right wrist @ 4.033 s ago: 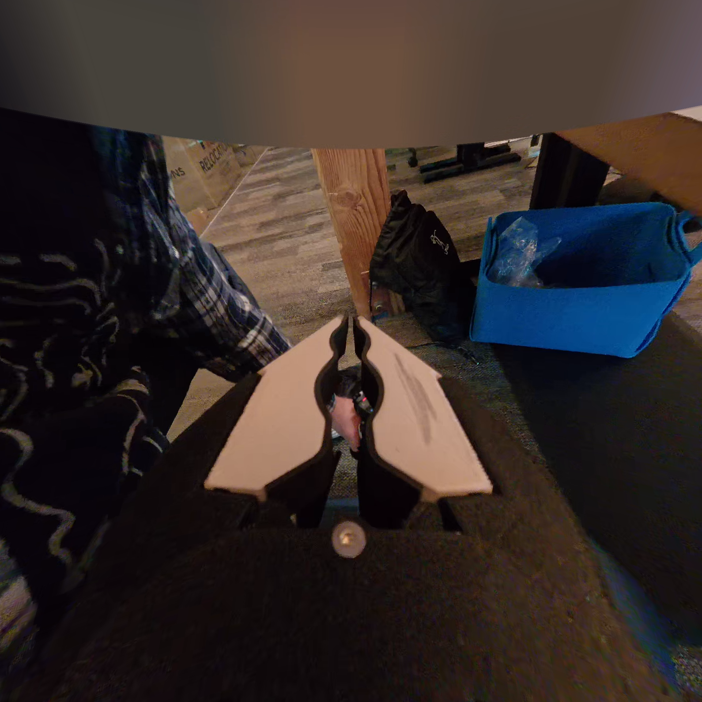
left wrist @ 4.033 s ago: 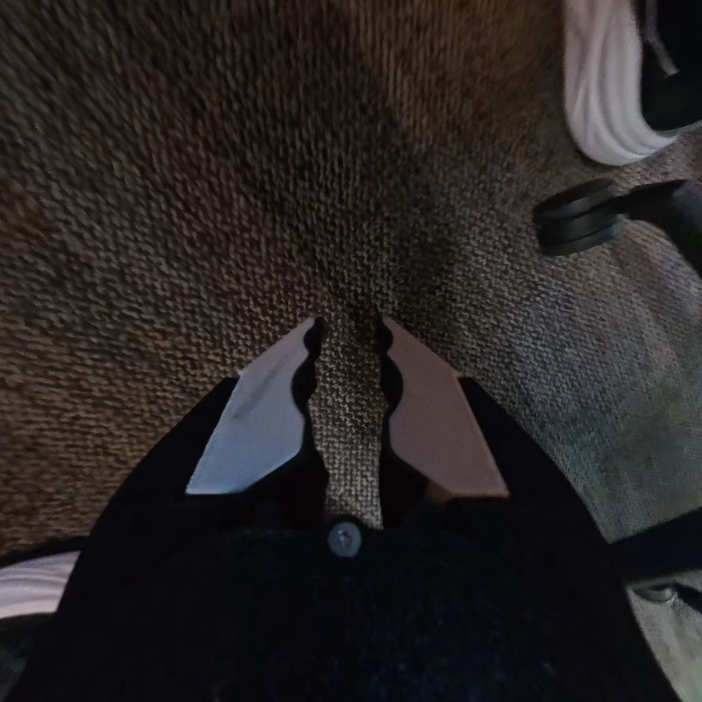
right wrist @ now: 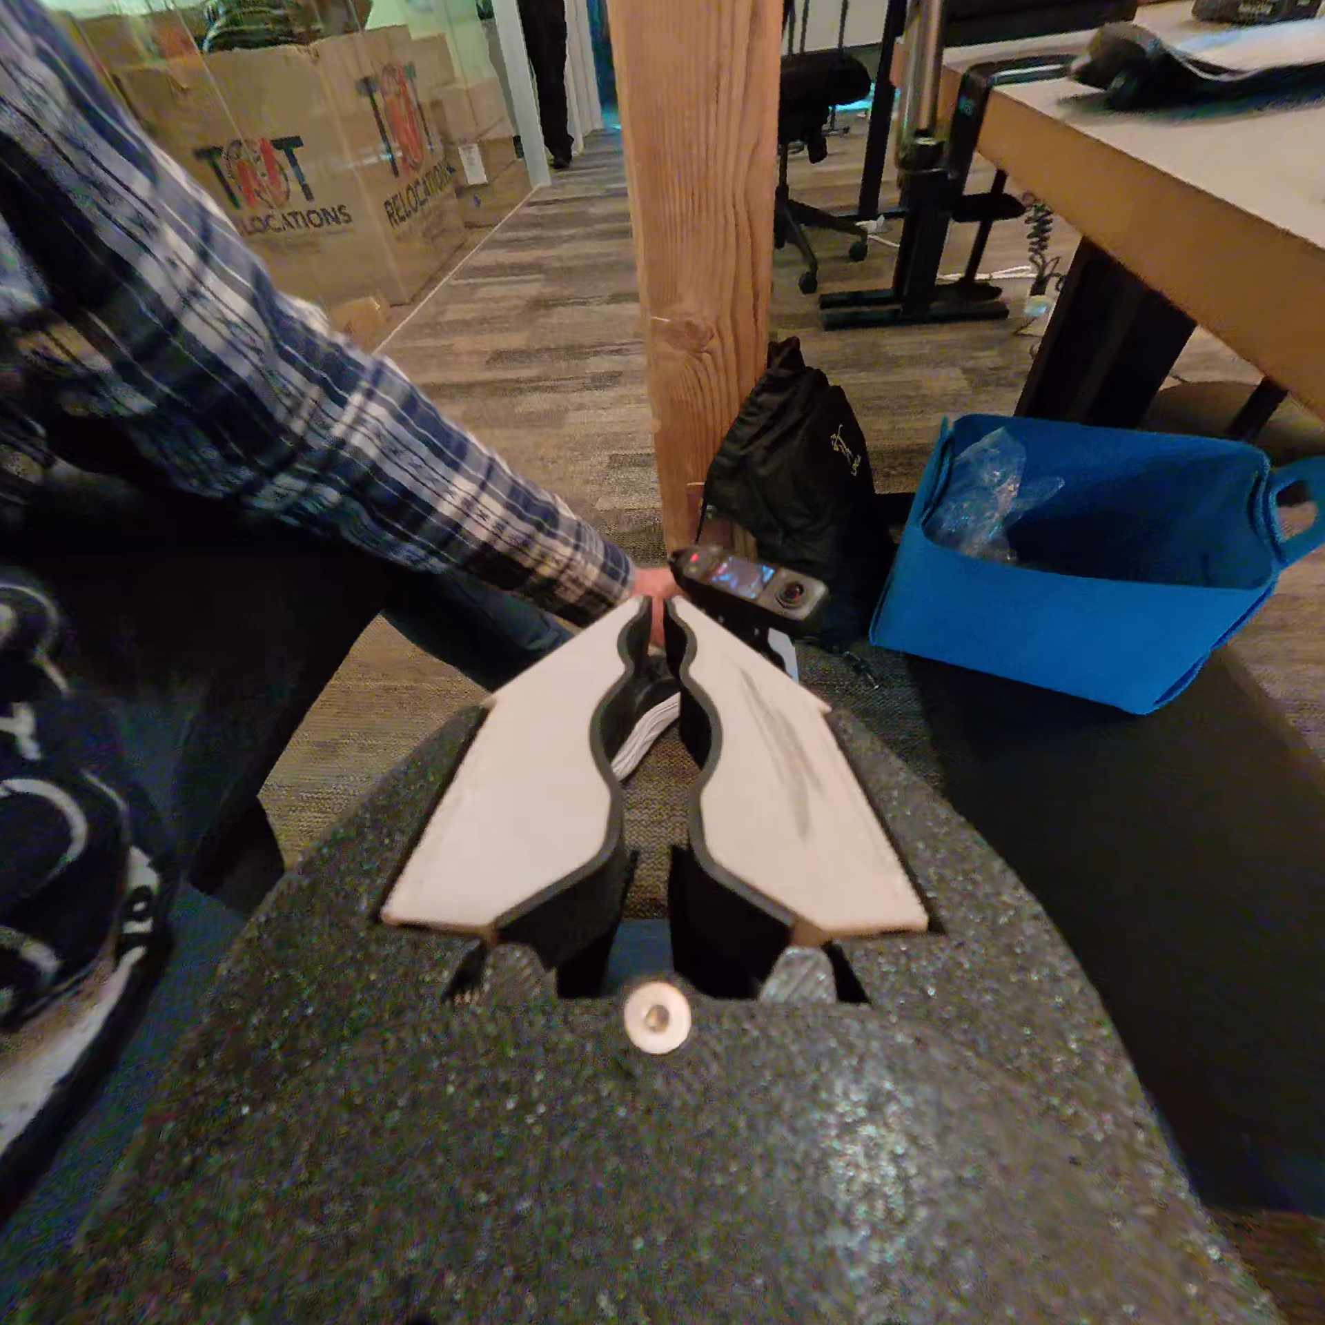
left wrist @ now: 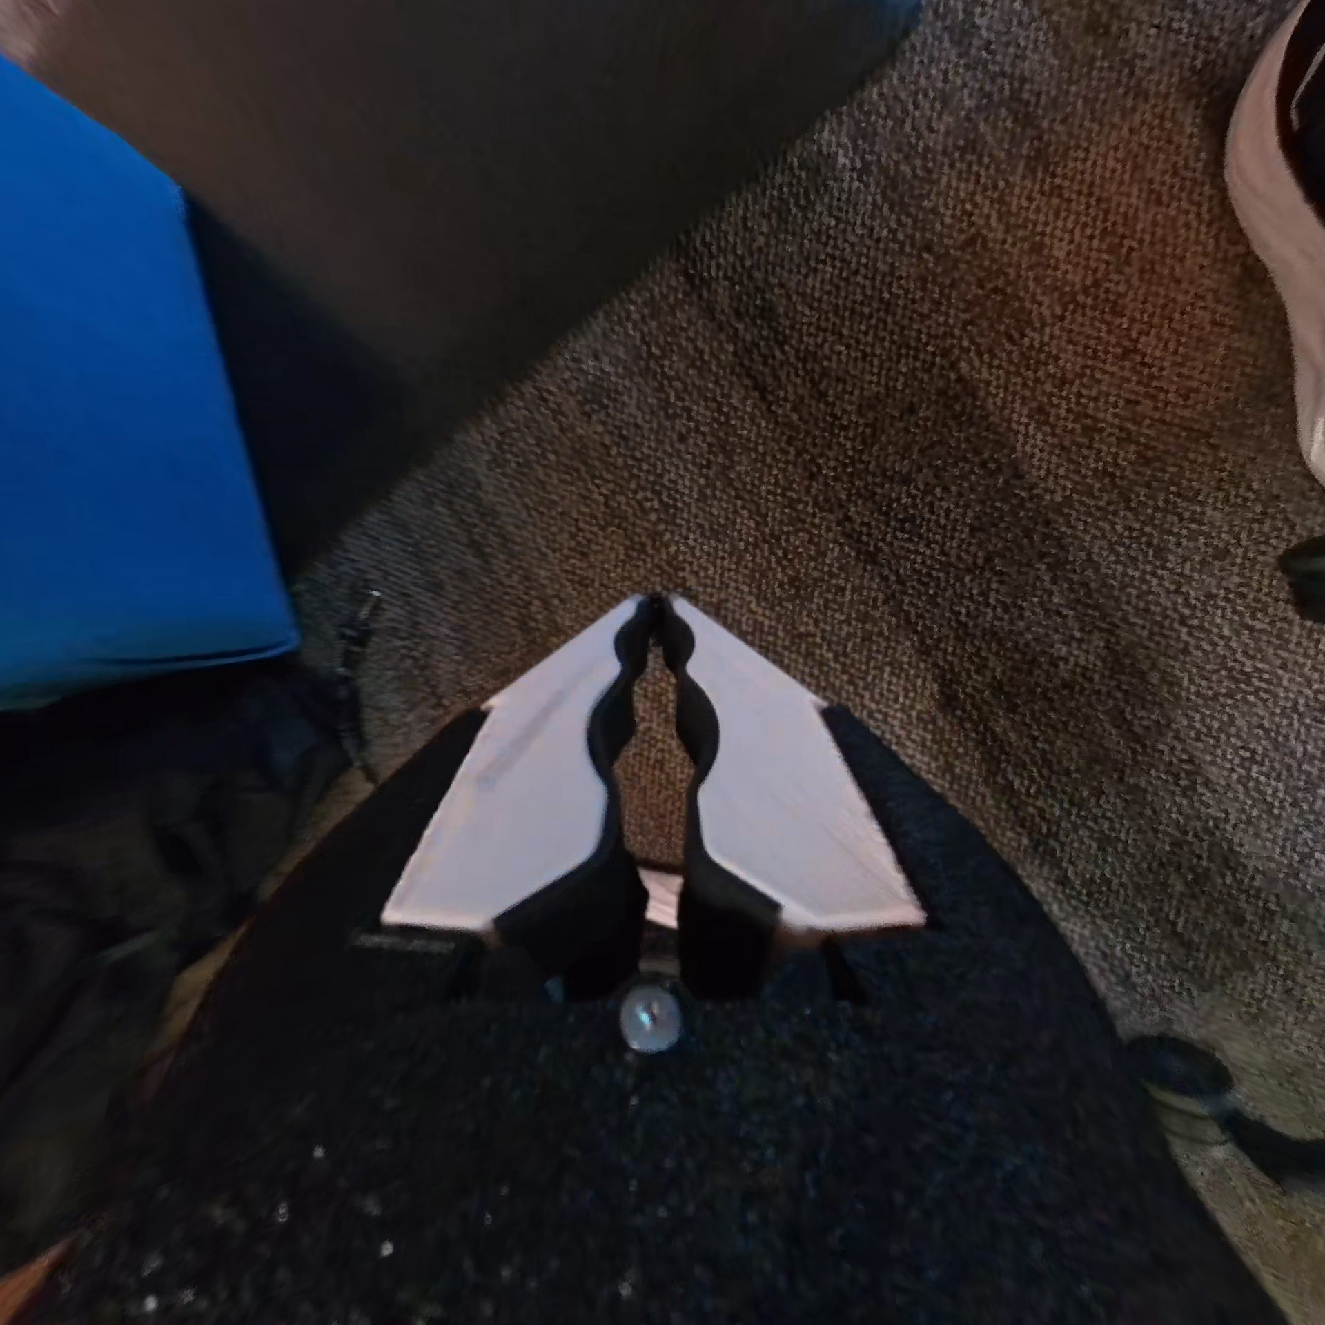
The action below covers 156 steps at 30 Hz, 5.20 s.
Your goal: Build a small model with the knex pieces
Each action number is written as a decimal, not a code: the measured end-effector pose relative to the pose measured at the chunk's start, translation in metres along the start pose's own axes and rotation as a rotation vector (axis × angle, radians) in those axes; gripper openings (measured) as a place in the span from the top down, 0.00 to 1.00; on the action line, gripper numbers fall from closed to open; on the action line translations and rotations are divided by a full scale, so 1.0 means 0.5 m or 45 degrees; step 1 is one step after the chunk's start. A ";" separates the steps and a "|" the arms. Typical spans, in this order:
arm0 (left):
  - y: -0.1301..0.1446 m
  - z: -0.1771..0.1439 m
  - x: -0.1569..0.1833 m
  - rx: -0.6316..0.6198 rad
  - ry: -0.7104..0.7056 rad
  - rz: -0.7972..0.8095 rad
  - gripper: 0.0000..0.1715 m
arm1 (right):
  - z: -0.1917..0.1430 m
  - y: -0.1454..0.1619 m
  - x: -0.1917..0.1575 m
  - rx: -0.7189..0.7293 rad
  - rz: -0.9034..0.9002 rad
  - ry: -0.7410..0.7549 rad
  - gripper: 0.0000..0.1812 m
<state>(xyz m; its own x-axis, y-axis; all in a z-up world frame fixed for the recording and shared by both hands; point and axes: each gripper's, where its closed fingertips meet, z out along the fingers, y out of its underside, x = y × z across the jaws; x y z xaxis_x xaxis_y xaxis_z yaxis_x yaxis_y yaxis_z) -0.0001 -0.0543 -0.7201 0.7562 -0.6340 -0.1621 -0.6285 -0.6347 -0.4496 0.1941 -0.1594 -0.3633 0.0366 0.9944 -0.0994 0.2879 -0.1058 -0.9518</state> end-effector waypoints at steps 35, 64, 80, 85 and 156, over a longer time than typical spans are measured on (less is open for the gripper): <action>-0.194 -0.837 0.020 0.619 -0.327 -0.130 1.00 | -0.015 -0.091 0.075 -0.538 -0.264 0.578 0.76; -0.671 -0.786 -0.230 0.993 -0.104 0.505 0.99 | -0.018 -0.309 0.488 0.059 -0.229 0.606 0.78; -0.795 -0.685 -0.197 1.016 0.418 0.819 0.99 | -0.073 -0.281 0.577 -0.126 -0.509 1.188 0.75; -0.830 -0.657 -0.164 0.967 0.552 0.864 0.99 | -0.089 -0.289 0.581 -0.091 -0.504 1.239 0.75; -0.861 -0.456 -0.027 0.387 0.782 1.459 0.95 | -0.145 -0.162 0.497 -0.189 0.453 0.862 0.93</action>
<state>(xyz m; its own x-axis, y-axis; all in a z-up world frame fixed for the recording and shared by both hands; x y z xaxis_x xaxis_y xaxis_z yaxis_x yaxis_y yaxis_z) 0.2189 0.1268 -0.3243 -0.4226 -0.8852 -0.1946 -0.7234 0.4588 -0.5160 0.2492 0.0959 -0.2900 0.7135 0.6850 -0.1471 0.2727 -0.4648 -0.8424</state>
